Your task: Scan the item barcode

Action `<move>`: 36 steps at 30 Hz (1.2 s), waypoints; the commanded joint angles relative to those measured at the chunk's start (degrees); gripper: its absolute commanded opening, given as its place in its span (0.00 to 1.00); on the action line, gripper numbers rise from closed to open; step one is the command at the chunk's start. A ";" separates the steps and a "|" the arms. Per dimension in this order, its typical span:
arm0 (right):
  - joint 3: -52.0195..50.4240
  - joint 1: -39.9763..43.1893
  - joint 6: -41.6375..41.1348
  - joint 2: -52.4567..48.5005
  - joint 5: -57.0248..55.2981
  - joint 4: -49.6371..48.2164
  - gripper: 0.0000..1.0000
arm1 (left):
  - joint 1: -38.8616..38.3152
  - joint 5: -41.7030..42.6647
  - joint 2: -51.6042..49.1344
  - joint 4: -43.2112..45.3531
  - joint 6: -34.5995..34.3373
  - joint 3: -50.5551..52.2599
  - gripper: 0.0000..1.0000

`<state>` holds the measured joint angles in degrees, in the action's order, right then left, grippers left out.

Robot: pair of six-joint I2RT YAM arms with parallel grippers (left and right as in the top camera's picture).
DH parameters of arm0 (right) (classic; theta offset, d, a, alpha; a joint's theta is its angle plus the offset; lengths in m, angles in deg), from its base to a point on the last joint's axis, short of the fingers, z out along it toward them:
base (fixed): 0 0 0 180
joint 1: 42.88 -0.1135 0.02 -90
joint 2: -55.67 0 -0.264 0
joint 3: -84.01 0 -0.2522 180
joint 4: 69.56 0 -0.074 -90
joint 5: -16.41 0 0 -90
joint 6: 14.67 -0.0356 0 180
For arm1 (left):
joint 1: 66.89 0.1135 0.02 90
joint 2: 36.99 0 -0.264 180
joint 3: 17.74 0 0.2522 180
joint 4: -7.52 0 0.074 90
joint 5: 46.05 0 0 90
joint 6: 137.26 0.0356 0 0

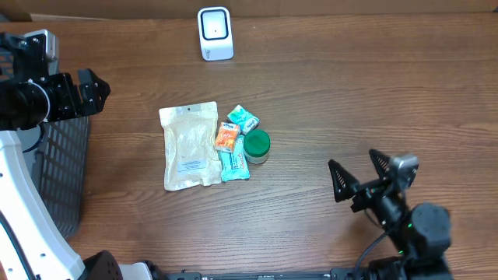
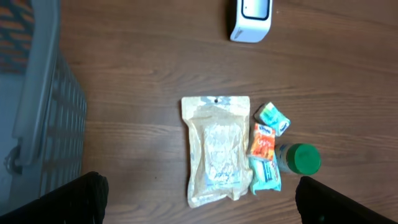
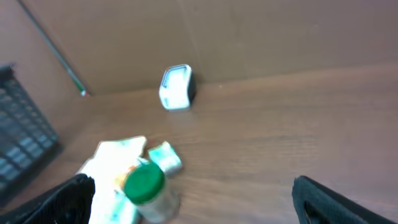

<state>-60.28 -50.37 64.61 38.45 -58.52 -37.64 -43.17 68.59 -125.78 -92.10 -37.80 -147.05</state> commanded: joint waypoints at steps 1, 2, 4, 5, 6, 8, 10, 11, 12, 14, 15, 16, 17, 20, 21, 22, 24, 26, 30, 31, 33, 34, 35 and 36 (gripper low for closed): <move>11.43 0.26 1.77 -8.87 2.69 3.54 1.00 | 0.09 2.29 1.49 0.37 1.86 -0.35 1.00; 14.95 0.26 1.77 -12.02 2.69 5.90 1.00 | 0.09 2.32 1.49 0.37 1.68 -0.35 1.00; 22.97 0.26 1.77 -19.08 2.91 12.11 1.00 | 0.09 2.21 1.49 0.37 1.70 -0.35 1.00; 26.75 0.26 1.77 -22.40 3.41 15.08 1.00 | 0.09 2.21 1.49 0.37 1.70 -0.35 1.00; 31.10 0.26 1.79 -26.21 4.46 18.43 1.00 | 0.09 2.21 1.49 0.37 1.70 -0.35 0.99; 39.08 0.26 1.81 -33.22 7.15 24.44 1.00 | 0.09 2.19 1.49 0.37 1.70 -0.35 0.99; 46.34 0.26 1.81 -39.67 10.03 30.12 1.00 | 0.09 2.21 1.49 0.37 1.70 -0.35 1.00; 50.36 0.24 1.86 -43.32 11.74 33.27 1.00 | 0.09 2.21 1.49 0.37 1.70 -0.35 1.00; 53.77 0.11 2.36 -46.40 12.94 35.98 1.00 | 0.09 2.21 1.49 0.37 1.70 -0.35 0.99; 60.54 -0.90 5.09 -53.05 13.73 41.44 1.00 | 0.09 2.21 1.49 0.39 1.70 -0.35 1.00; 63.34 -1.68 6.45 -55.91 13.66 43.56 1.00 | 0.09 2.21 1.49 0.39 1.70 -0.35 1.00; 66.40 -2.93 7.48 -59.10 13.25 45.75 1.00 | 0.09 2.14 1.49 0.37 1.73 -0.35 1.00; 68.78 -4.17 8.15 -61.68 12.70 47.32 1.00 | 0.09 2.14 1.49 0.37 1.73 -0.35 1.00; 74.60 -8.81 8.24 -68.87 6.40 50.90 1.00 | 0.09 2.14 1.49 0.39 1.73 -0.35 0.99; 75.54 -10.08 8.24 -70.62 4.59 51.47 1.00 | 0.09 2.14 1.49 0.39 1.73 -0.35 0.99; 76.08 -11.28 8.26 -71.97 3.26 51.74 1.00 | 0.09 2.14 1.49 0.39 1.73 -0.35 1.00; 76.15 -13.42 8.24 -74.16 2.10 51.06 1.00 | 0.09 2.14 1.49 0.37 1.73 -0.35 1.00; 76.15 -14.93 8.22 -75.82 2.12 48.57 1.00 | 0.09 2.14 1.49 0.37 1.73 -0.35 0.99; 75.93 -16.37 6.10 -78.14 5.16 44.26 1.00 | 0.09 2.14 1.49 0.39 1.73 -0.35 1.00; 75.93 -16.70 6.10 -78.75 5.60 43.76 1.00 | 0.09 2.14 1.49 0.37 1.73 -0.35 1.00; 75.91 -17.33 6.16 -80.02 4.50 43.76 1.00 | 0.09 2.14 1.49 0.39 1.73 -0.35 1.00; 75.91 -17.75 6.03 -81.07 2.97 44.13 0.99 | 0.09 2.14 1.49 0.39 1.73 -0.35 1.00; 75.89 -18.14 5.77 -81.99 1.99 44.39 0.98 | 0.09 2.14 1.49 0.39 1.73 -0.35 1.00; 75.89 -18.62 5.40 -83.01 1.14 44.59 0.97 | 0.09 2.14 1.49 0.37 1.73 -0.35 0.99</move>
<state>14.06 -67.75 70.97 -41.78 -54.89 6.88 -43.17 69.92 -125.48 -91.90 -37.58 -147.05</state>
